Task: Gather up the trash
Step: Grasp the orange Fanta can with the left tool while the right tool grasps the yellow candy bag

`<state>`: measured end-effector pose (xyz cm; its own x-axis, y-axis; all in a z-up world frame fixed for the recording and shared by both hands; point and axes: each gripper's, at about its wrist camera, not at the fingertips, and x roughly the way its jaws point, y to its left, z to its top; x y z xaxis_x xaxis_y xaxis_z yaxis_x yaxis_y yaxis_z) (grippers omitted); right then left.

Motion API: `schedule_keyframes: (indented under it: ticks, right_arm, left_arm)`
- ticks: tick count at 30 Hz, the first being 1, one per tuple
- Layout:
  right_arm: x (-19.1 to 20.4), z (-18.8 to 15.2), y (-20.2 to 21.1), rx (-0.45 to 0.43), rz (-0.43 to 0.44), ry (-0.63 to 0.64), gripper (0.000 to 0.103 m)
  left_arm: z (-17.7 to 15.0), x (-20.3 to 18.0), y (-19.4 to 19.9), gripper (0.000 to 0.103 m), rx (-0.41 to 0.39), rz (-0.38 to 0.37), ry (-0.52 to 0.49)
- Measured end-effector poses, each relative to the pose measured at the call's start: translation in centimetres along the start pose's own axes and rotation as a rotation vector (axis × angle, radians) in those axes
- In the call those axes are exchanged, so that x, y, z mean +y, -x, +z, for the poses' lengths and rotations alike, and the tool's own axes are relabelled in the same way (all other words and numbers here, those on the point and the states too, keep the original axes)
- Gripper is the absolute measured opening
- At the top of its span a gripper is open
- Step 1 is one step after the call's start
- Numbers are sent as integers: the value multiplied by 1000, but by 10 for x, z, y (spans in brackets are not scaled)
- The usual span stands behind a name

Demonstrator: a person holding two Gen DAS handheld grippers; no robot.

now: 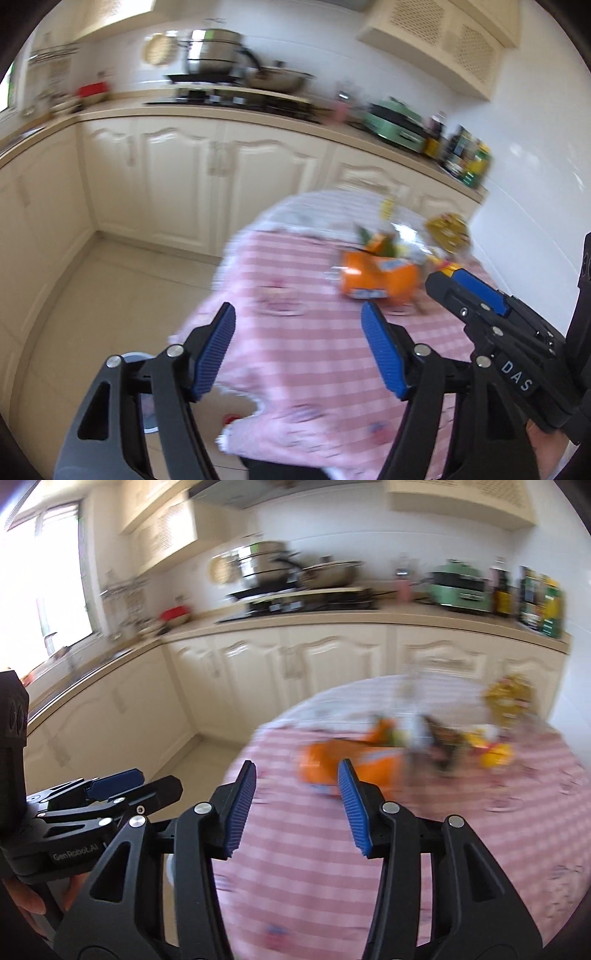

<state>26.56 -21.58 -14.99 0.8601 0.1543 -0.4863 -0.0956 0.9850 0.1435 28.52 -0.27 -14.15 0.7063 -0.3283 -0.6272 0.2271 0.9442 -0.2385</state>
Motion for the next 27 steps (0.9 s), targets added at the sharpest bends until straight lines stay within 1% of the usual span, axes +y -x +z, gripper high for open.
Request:
schedule_keyframes:
  ticks: [1,3,4,5,7,9,13,16,19,22,27]
  right_arm:
    - [-13,-1,3,-1,-15,-17,47]
    - [-44,-4,7,1,-44,-52,47]
    - [-53,-5,9,2,-49,-63,47]
    - [-61,-6,9,6,-54,-74,47]
    - [-76,-10,9,12,-61,-88,47]
    - [-87,-12,6,24,-63,-91,47]
    - [-98,-15,1,41,-78,-81,48]
    - [-114,-16,-6,55,-79,-96,49]
    - [-124,-15,-13,66,-86,-100,50]
    - [-132,-14,-19,77,-103,-96,51]
    - [-146,-13,-30,97,-142,-97,54]
  left_arm:
    - [1,-16,-10,71,24,-23,1]
    - [-1,-32,-25,71,58,-68,40]
    - [-2,-40,-35,71,79,-105,97]
    - [-4,-40,-39,71,90,-127,135]
    - [-7,-45,-56,70,114,-167,262]
    - [-7,-49,-67,70,112,-167,317]
    - [-2,-55,-88,70,97,-136,394]
    - [1,-48,-99,70,80,-114,481]
    - [4,-42,-113,70,85,-90,528]
    - [2,-37,-129,70,117,-114,588]
    - [1,-33,-141,69,106,-117,621]
